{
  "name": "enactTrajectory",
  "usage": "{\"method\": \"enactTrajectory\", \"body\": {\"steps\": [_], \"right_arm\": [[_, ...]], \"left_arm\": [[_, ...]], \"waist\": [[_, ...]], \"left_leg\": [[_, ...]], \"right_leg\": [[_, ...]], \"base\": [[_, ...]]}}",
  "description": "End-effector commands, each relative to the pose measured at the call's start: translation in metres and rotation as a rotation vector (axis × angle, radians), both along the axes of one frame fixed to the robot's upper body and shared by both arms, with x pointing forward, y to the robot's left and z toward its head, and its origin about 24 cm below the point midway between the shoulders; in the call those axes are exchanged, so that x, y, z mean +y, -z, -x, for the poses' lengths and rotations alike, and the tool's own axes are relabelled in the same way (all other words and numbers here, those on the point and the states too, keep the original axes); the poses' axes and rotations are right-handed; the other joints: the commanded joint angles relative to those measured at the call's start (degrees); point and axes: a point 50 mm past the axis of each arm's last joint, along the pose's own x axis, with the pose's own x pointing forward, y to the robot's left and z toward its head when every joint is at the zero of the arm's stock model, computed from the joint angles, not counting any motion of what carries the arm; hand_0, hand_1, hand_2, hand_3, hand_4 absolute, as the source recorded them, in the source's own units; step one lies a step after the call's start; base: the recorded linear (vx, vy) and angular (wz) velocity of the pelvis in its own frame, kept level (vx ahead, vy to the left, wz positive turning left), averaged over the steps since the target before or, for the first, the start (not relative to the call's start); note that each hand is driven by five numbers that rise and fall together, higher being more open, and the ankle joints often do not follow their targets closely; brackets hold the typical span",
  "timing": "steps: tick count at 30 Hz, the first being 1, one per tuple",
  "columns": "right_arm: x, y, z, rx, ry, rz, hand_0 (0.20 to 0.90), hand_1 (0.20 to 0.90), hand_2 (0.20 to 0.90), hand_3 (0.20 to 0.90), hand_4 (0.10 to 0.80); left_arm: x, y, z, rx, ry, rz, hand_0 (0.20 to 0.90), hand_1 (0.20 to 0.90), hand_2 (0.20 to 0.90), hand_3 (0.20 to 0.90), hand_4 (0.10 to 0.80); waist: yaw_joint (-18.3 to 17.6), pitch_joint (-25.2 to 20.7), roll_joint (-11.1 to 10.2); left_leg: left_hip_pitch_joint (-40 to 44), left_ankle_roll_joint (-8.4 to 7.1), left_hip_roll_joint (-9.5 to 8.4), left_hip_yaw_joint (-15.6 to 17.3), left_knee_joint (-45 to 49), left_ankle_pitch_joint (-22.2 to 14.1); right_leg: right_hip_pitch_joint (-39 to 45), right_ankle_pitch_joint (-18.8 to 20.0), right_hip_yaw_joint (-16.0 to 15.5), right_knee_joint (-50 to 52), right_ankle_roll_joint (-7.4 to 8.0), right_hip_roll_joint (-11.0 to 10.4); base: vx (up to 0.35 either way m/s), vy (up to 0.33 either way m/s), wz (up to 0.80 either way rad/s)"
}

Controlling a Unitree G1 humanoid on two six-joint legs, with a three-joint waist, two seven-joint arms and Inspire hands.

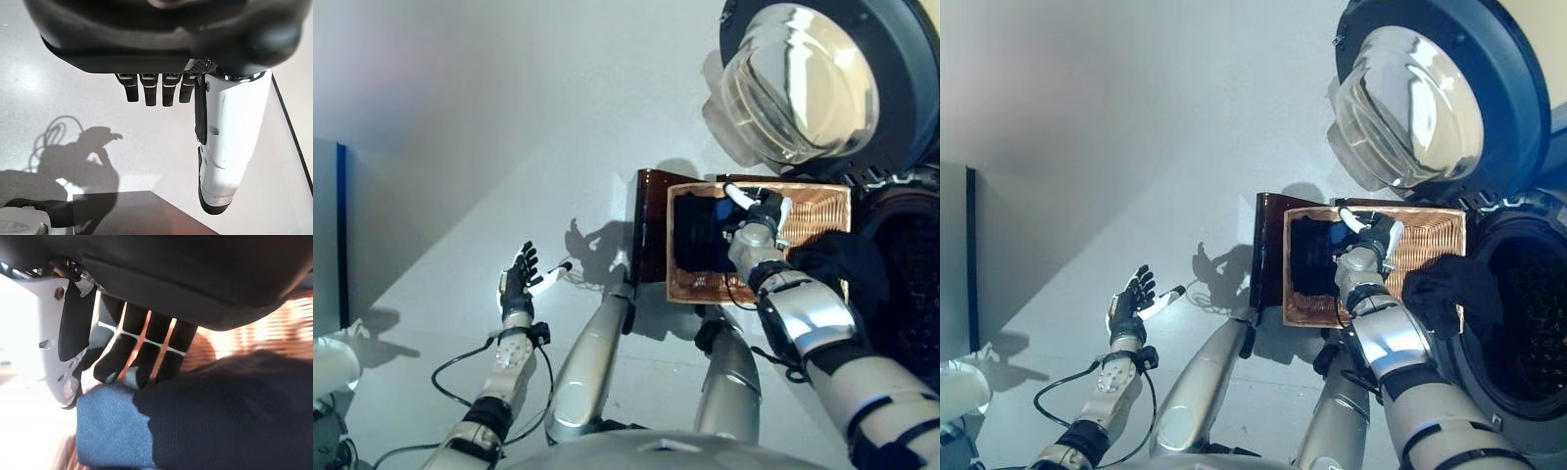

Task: Pick up the clothes and place them into the washing machine

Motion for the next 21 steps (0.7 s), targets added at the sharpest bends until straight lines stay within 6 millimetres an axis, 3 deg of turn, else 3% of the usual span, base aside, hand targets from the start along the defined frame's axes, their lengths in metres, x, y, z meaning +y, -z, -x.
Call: {"method": "enactTrajectory", "body": {"steps": [1,12,17,18,19,20,21], "right_arm": [[-0.03,-0.015,0.003,-0.049,0.053,0.096,0.2,0.2,0.2,0.2,0.3],[-0.098,-0.037,0.025,-0.136,0.259,0.095,0.2,0.2,0.2,0.2,0.3],[-0.108,-0.03,0.035,-0.151,0.297,0.068,0.2,0.2,0.2,0.2,0.3],[-0.108,-0.029,0.035,-0.15,0.297,0.069,0.2,0.2,0.2,0.2,0.3],[-0.105,-0.024,0.036,-0.124,0.273,0.077,0.521,0.521,0.521,0.521,0.529],[-0.103,-0.022,0.035,-0.112,0.258,0.082,0.9,0.9,0.9,0.9,0.8],[-0.097,-0.016,0.035,-0.089,0.233,0.088,0.9,0.9,0.9,0.9,0.8]], "left_arm": [[0.018,0.01,0.021,0.037,-0.027,-0.027,0.9,0.9,0.9,0.9,0.8],[0.012,0.033,0.041,0.157,-0.02,0.033,0.9,0.9,0.9,0.9,0.8],[0.004,0.04,0.047,0.183,-0.016,0.078,0.9,0.9,0.9,0.9,0.8],[0.004,0.04,0.047,0.184,-0.016,0.078,0.9,0.9,0.9,0.9,0.8],[0.001,0.042,0.048,0.192,-0.013,0.091,0.9,0.9,0.9,0.9,0.8],[0.0,0.042,0.049,0.191,-0.012,0.096,0.9,0.9,0.9,0.9,0.8],[-0.001,0.043,0.049,0.197,-0.012,0.099,0.9,0.9,0.9,0.9,0.8]], "waist": [[-1.2,-4.1,3.2],[-4.6,-7.0,6.4],[-5.9,-7.7,8.3],[-5.8,-8.1,8.1],[-6.1,-7.9,8.8],[-6.1,-7.9,8.9],[-6.2,-7.9,8.9]], "left_leg": [[0.3,-3.76,-0.46,-0.7,-5.6,2.1],[6.6,-4.08,-0.05,1.9,-9.4,2.8],[7.8,-3.77,0.17,3.7,-10.5,4.4],[8.5,-4.11,0.04,3.2,-10.5,2.9],[8.1,-3.68,0.29,4.1,-10.7,4.5],[8.1,-3.6,0.36,4.3,-10.6,4.4],[7.9,-3.51,0.45,4.6,-10.3,4.2]], "right_leg": [[4.8,-7.9,1.8,3.0,1.85,0.9],[8.6,-6.9,4.9,-0.3,2.38,1.7],[8.9,-4.9,5.8,-1.7,2.19,1.9],[9.4,-6.4,6.3,-1.5,2.67,1.9],[8.9,-4.5,6.2,-2.2,2.23,2.1],[8.7,-4.5,6.4,-2.2,2.18,2.2],[8.5,-4.5,6.5,-2.1,2.13,2.2]], "base": [[-0.001,0.005,-0.11],[0.002,0.023,-0.16],[-0.025,0.042,-0.22],[0.007,0.03,-0.19],[-0.004,0.018,-0.17],[-0.115,0.03,-0.21],[-0.024,-0.009,-0.22]]}}
